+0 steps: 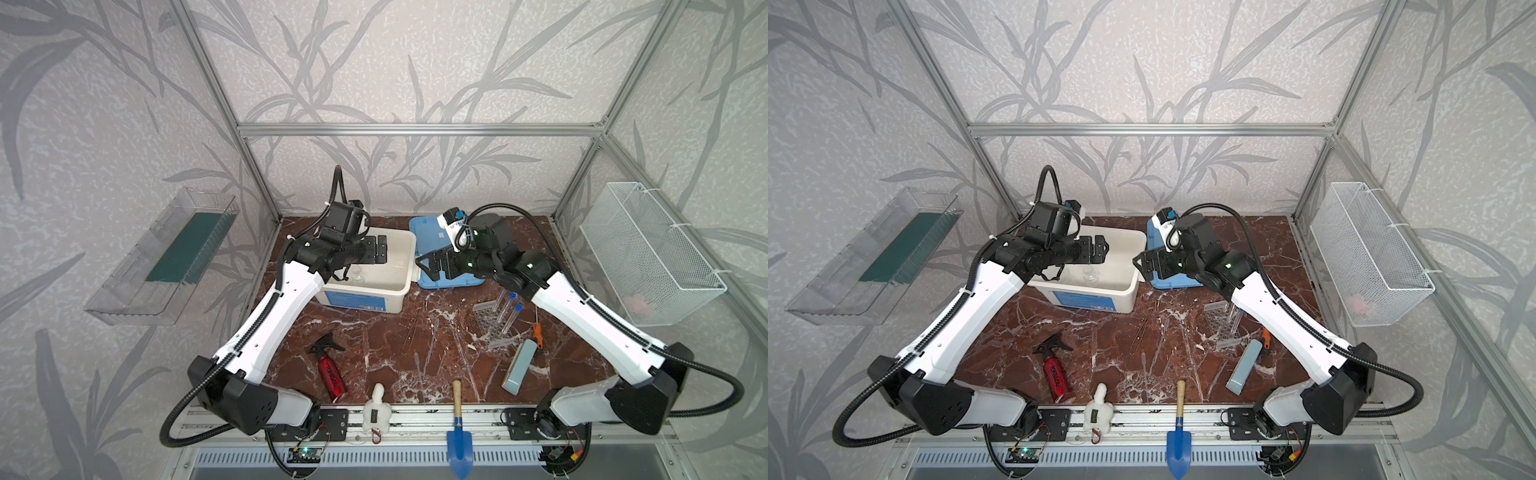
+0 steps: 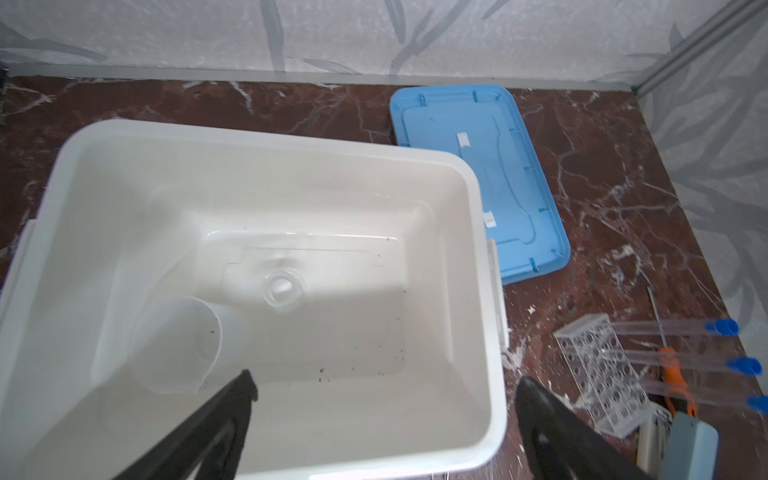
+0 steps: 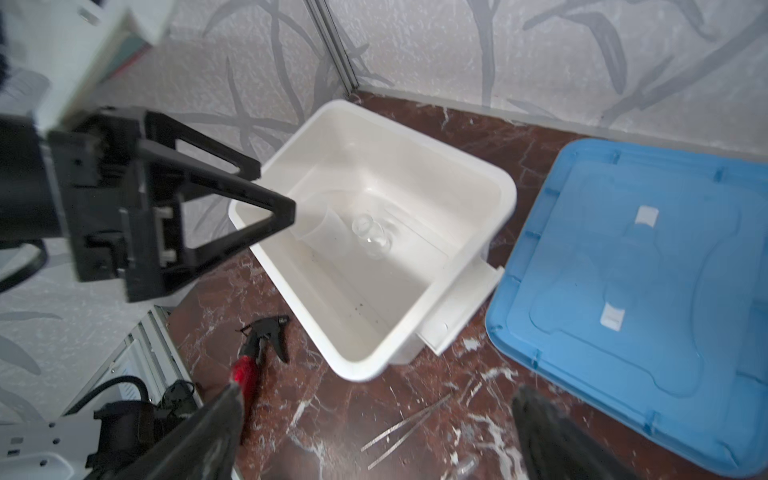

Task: Organize the chemistry lab equipment
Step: 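Move the left gripper to the metal tweezers while the right gripper moves beside them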

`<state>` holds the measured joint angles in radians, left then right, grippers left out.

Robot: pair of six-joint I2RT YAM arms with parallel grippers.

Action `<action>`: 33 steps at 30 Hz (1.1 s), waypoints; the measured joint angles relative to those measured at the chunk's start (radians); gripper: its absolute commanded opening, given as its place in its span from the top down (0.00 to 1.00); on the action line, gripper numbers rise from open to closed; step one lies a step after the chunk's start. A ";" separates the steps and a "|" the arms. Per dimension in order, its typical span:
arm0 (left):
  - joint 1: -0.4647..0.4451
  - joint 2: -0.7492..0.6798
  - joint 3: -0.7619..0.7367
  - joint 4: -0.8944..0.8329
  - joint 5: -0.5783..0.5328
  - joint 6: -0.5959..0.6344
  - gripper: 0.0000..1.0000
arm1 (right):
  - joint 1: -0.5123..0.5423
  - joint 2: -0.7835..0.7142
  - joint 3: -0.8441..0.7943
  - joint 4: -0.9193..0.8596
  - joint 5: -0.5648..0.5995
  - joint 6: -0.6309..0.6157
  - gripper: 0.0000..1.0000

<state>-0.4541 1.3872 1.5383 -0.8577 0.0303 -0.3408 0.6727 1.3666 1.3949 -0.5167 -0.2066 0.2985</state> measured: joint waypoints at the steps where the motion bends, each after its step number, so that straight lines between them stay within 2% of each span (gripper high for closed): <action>1: -0.026 -0.016 -0.002 -0.019 0.003 -0.001 0.07 | -0.010 -0.033 -0.038 -0.013 -0.002 0.001 0.01; 3: -0.075 -0.056 -0.020 -0.038 0.002 -0.011 0.15 | -0.023 -0.088 -0.103 -0.028 -0.009 0.005 0.01; 8: -0.214 -0.201 -0.124 -0.086 -0.026 -0.058 0.21 | -0.053 -0.224 -0.273 -0.049 -0.013 0.024 0.01; 11: -0.291 -0.283 -0.219 -0.091 -0.035 -0.105 0.27 | -0.063 -0.282 -0.360 -0.060 -0.012 0.035 0.01; 13: -0.342 -0.320 -0.295 -0.084 -0.044 -0.138 0.28 | -0.064 -0.310 -0.420 -0.064 -0.012 0.048 0.01; 15: -0.393 -0.335 -0.370 -0.068 -0.061 -0.180 0.37 | -0.065 -0.328 -0.466 -0.068 -0.011 0.055 0.01; 16: -0.422 -0.334 -0.408 -0.055 -0.072 -0.203 0.39 | -0.065 -0.335 -0.486 -0.071 -0.010 0.061 0.01; 22: -0.547 -0.220 -0.543 0.077 -0.151 -0.284 0.41 | -0.065 -0.354 -0.542 -0.072 -0.003 0.090 0.01; 33: -0.579 0.046 -0.632 0.330 -0.227 -0.315 0.51 | -0.065 -0.380 -0.595 -0.048 -0.004 0.124 0.00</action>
<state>-1.0332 1.4334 0.9066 -0.5274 -0.1967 -0.6559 0.6075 0.9867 0.7998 -0.5648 -0.2104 0.4225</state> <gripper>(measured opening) 0.503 0.998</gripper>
